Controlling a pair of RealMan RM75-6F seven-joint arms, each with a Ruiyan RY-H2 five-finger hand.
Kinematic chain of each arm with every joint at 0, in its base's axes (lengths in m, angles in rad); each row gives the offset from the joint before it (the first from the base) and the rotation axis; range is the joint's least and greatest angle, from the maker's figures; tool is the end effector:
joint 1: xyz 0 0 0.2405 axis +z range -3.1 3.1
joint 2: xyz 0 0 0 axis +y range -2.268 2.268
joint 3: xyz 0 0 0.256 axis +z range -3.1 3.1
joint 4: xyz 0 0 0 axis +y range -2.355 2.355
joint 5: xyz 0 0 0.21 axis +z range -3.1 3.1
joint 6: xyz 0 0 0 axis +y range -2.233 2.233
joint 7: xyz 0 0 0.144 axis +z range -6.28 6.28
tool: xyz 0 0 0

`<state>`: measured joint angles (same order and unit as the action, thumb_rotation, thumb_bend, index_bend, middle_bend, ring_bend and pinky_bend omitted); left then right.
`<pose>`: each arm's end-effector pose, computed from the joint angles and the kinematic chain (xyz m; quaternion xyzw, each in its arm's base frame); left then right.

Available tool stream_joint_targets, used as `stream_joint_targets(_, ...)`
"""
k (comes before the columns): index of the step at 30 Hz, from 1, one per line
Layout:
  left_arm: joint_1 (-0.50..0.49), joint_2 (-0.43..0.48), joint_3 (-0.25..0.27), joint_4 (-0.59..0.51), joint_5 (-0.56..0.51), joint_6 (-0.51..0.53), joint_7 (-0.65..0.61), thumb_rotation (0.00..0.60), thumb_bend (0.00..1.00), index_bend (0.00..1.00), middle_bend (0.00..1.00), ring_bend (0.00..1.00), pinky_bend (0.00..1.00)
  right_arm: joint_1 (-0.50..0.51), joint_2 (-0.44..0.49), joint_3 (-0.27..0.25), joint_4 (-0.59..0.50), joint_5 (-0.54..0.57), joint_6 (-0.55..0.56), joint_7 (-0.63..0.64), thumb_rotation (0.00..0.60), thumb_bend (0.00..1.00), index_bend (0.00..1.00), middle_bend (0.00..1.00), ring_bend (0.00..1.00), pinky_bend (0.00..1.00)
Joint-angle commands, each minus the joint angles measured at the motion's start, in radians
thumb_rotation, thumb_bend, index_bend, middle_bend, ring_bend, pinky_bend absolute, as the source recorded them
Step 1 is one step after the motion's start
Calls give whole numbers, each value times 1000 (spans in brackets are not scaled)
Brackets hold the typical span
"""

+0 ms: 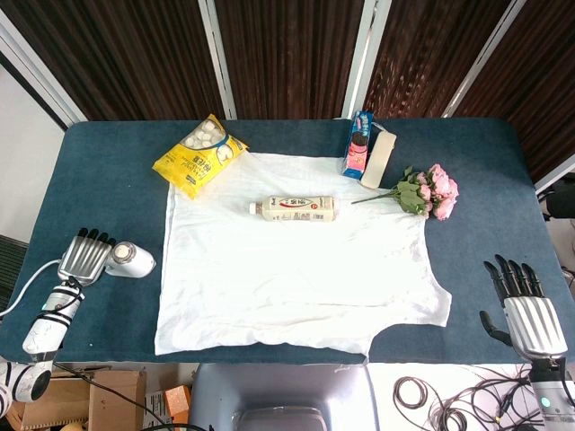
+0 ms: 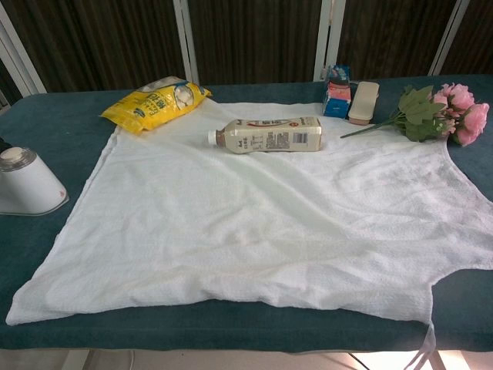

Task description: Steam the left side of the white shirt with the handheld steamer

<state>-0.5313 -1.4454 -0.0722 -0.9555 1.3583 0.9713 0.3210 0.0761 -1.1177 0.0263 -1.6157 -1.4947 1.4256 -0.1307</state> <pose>-0.3365 0.3509 0.0834 -0.7592 -0.2092 -0.1566 0.5961 -0.3179 -0.1728 0.1484 0.6314 -0.3756 0.3235 0.5963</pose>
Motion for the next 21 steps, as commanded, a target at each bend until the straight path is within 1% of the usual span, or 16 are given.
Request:
stream_joint_targets(1, 1, 1, 4, -3, -1, -1, 4, 600, 272, 466, 397, 308, 325, 1, 0, 0, 0, 0, -1, 0, 600, 309, 0, 0, 0, 0)
stream_joint_targets(4, -2, -5, 8, 11, 5, 0, -4, 600, 272, 490, 411, 326, 339, 1, -2, -1, 0, 0, -3, -5, 600, 309, 0, 0, 0, 0)
stream_joint_targets(9, -12, -17, 12, 49, 6, -24, -35, 600, 272, 581, 481, 382, 364, -1, -1, 0, -1, 2, 0, -6, 600, 309, 0, 0, 0, 0)
stream_joint_targets(11, -16, -17, 17, 59, 12, -33, -54, 600, 272, 612, 514, 411, 392, -1, -4, 1, 0, 5, 1, -7, 600, 309, 0, 0, 0, 0)
stream_joint_targets(12, -17, -18, 21, 61, 16, -37, -65, 600, 276, 639, 538, 434, 425, -2, -3, 2, 1, 6, 2, -6, 600, 309, 0, 0, 0, 0)
stream_joint_targets(14, -18, -19, 31, 66, 32, -39, -96, 600, 306, 696, 589, 487, 504, -2, -1, 2, 0, 8, 2, -6, 600, 309, 0, 0, 0, 0)
stream_joint_targets(15, -19, -20, 37, 69, 41, -38, -113, 600, 325, 718, 609, 508, 527, -2, -1, 2, 0, 10, 0, -6, 600, 309, 0, 0, 0, 0)
stream_joint_targets(16, -20, -22, 45, 75, 56, -36, -138, 600, 361, 750, 640, 538, 558, -2, 0, 2, 0, 11, 0, -7, 600, 309, 0, 0, 0, 0)
stream_joint_targets(20, -20, -23, 53, 82, 67, -36, -163, 600, 425, 791, 683, 591, 602, -2, 0, 2, 0, 11, -1, -7, 600, 309, 0, 0, 0, 0)
stream_joint_targets(21, -21, -23, 57, 86, 73, -39, -177, 600, 449, 801, 695, 629, 636, -2, 0, 2, 0, 11, -1, -8, 600, 309, 0, 0, 0, 0)
